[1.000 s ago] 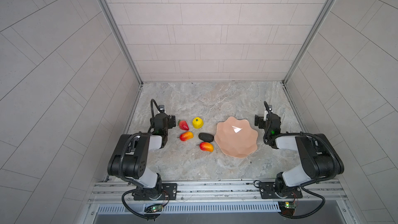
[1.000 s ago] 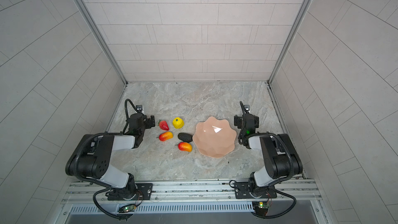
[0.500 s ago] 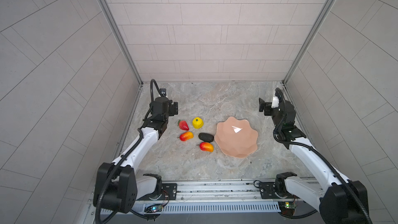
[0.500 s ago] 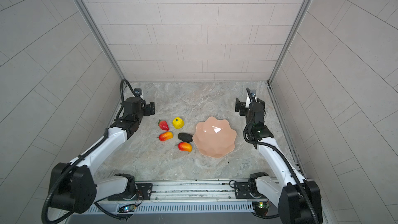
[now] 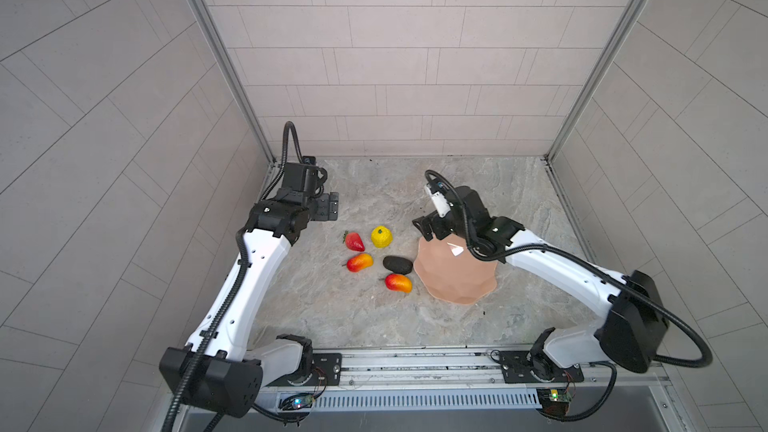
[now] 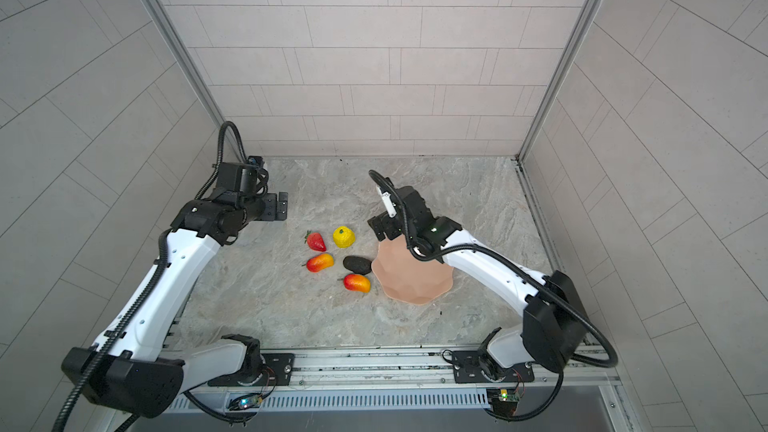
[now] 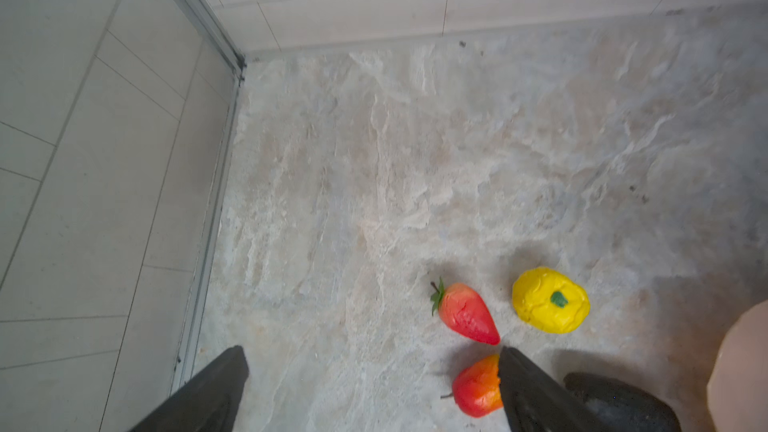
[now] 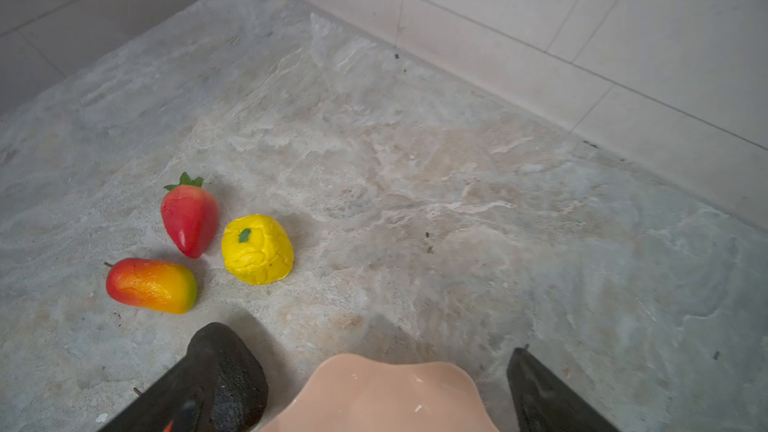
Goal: Place and organize the fake fruits in the fruit bowl
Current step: 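Reach the right gripper over the yellow lemon and grasp it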
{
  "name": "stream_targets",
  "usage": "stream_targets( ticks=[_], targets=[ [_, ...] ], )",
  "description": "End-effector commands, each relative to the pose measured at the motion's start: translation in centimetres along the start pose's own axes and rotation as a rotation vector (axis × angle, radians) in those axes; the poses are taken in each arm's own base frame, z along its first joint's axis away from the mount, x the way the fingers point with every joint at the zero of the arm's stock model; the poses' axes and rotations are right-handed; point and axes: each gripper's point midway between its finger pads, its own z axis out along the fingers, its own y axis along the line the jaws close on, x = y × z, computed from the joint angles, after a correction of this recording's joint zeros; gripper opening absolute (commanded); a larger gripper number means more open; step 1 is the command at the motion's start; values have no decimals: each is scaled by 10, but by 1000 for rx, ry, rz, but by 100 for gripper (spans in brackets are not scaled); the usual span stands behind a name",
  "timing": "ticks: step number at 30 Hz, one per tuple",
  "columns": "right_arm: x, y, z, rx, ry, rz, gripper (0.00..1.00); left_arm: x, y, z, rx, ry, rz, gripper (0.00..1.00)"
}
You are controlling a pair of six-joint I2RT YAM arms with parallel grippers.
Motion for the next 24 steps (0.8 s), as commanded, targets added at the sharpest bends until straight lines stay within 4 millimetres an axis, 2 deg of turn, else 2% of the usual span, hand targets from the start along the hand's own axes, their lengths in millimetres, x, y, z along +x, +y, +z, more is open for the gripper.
stream_targets(
  ticks=[1, 7, 11, 20, 22, 24],
  targets=[
    [0, 24, 17, -25, 79, -16, 100, 31, 0, -1, 15, 135, 24, 100],
    [11, 64, 71, -73, 214, -68, 100, 35, -11, -3, 115, 92, -16, 100],
    [18, 79, 97, -94, 269, -71, 99, 41, -8, 5, 156, 102, -67, 100],
    [38, 88, 140, -81, 346, -59, 96, 44, 4, 3, 136, 76, -95, 100],
    [41, 86, 148, -66, 360, -61, 92, 43, 6, 3, 137, 67, -104, 100],
    [43, 85, 153, -59, 369, -61, 84, 42, 7, 3, 142, 66, -111, 100]
  ],
)
